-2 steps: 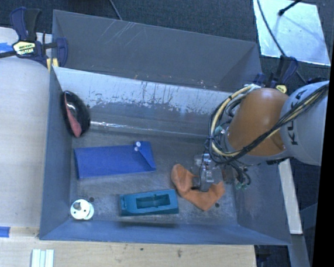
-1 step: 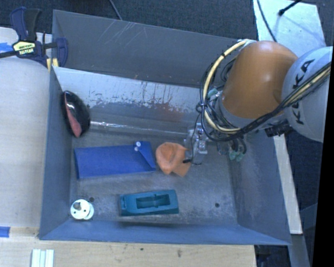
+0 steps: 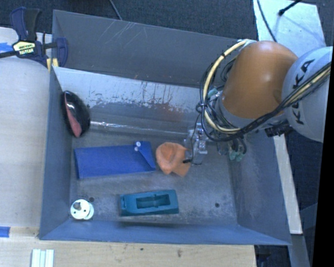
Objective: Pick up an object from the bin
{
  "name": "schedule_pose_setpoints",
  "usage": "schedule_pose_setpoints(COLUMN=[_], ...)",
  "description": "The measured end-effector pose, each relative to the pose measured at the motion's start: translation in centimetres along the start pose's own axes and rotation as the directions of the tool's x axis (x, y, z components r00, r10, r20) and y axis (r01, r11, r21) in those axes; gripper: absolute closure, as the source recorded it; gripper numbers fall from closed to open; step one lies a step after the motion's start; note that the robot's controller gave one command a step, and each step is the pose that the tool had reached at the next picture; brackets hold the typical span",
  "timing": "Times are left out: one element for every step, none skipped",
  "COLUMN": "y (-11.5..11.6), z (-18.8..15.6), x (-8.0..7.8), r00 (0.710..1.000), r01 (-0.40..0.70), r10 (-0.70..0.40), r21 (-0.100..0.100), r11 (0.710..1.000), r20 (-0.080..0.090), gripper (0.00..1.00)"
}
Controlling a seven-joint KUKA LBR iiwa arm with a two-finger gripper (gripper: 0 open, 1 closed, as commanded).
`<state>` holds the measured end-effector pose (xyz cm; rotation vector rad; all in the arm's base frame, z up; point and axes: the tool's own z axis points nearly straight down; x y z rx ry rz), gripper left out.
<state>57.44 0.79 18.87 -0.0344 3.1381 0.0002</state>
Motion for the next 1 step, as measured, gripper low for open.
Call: schedule_pose_setpoints(y=[-1.22], z=[-20.41], x=[-2.83], r00=[1.000], r01=[0.013], r10=[-0.013], r21=[0.000], r11=[1.000], r20=[0.000], gripper=[1.00])
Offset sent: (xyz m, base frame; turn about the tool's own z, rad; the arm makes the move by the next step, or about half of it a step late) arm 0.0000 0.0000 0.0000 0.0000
